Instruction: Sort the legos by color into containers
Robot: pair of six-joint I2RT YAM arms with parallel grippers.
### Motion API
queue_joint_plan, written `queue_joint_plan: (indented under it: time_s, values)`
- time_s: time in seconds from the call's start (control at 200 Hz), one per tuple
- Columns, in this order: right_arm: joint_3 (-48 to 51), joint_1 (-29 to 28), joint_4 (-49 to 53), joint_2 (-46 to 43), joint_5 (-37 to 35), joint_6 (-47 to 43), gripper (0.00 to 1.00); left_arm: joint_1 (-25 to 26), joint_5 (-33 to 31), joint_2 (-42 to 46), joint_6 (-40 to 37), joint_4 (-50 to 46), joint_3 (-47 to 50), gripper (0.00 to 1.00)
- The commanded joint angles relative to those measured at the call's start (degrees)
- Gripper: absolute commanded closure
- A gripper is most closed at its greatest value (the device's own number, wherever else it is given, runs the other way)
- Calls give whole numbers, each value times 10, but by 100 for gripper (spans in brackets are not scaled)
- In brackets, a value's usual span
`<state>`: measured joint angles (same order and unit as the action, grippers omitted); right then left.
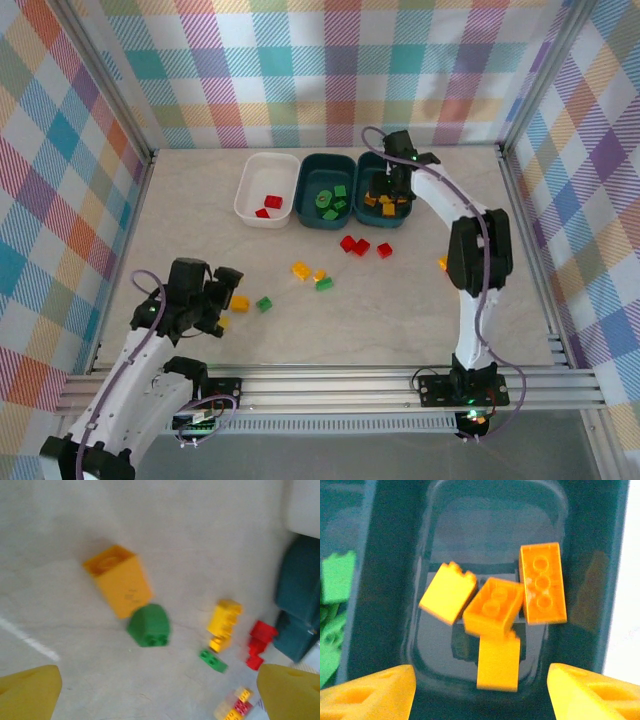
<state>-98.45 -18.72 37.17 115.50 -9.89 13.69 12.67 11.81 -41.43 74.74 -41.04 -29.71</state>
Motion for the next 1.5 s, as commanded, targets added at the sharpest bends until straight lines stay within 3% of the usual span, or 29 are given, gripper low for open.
queue_joint_plan:
  time_s: [0.0, 0.145, 0.3, 0.66, 0.945, 1.105, 1.305, 1.495]
  values:
    - [81, -30, -74, -98, 15, 11, 29, 5, 17, -19, 95, 23, 34, 0]
    - [204, -43, -117, -177, 21, 35, 28, 11, -9, -68, 110, 14, 9, 1]
    - [304, -44, -143, -239, 26, 53, 29, 14, -24, -125, 115, 71, 2, 3]
    - [372, -43, -142, -317, 24, 53, 29, 15, -42, -303, 86, 117, -50, 23]
    - [385, -43, -146, -355, 18, 53, 29, 15, -45, -342, 82, 134, -40, 48]
    - [387, -43, -145, -370, 7, 54, 30, 14, -37, -337, 58, 141, -56, 69]
    - [395, -19, -136, -382, -30, 117, 31, 32, -68, -351, -37, 127, -208, 79]
    - [445, 10, -167, -403, -4, 178, 29, 99, 13, -563, -186, 128, -492, 90]
